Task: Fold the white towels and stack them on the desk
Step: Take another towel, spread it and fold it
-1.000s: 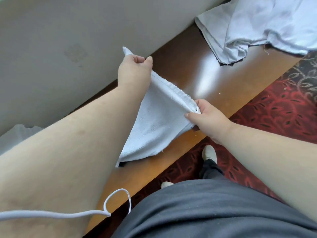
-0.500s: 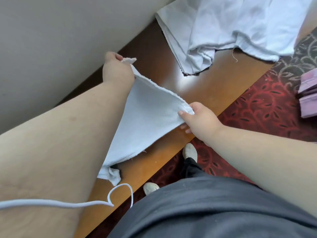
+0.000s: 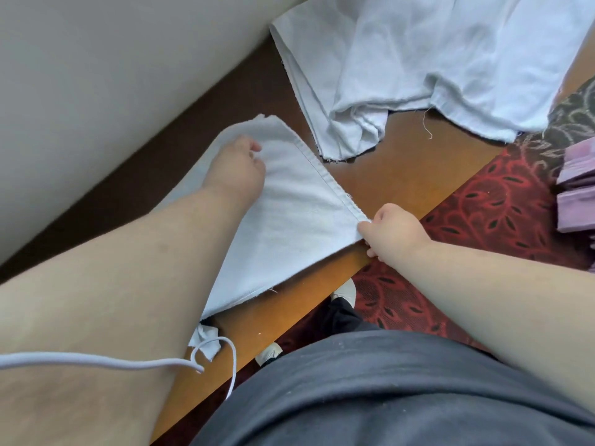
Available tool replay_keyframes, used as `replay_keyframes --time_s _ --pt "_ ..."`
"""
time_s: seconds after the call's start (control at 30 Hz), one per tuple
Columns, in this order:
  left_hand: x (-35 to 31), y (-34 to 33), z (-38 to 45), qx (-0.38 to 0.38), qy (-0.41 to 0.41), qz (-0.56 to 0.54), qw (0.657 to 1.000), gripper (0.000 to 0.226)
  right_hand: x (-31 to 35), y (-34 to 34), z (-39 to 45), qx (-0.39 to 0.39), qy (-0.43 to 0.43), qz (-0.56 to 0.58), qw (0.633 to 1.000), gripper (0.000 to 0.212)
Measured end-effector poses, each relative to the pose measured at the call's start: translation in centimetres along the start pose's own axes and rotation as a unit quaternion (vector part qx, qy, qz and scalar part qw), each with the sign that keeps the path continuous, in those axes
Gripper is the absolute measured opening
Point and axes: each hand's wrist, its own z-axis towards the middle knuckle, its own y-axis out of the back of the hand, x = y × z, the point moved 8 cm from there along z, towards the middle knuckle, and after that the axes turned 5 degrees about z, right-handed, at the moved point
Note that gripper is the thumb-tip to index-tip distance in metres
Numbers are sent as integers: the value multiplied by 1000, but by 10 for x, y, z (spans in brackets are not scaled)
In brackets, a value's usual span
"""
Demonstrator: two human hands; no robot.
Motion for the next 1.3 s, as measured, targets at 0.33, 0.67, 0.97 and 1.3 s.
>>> replay_keyframes --time_s 0.33,0.67,0.97,1.3 --pt "9 25 38 -12 73 97 992 52 79 -19 -31 -4 355 -204 912 48" --pt "14 21 57 -59 44 -50 996 37 45 -64 -28 148 362 -445 806 71" --pt "64 0 -93 -99 -49 -66 992 47 103 -75 -46 19 385 -322 865 34" --pt "273 31 -207 -199 217 -142 945 45 151 -198 -87 92 200 -611 761 18"
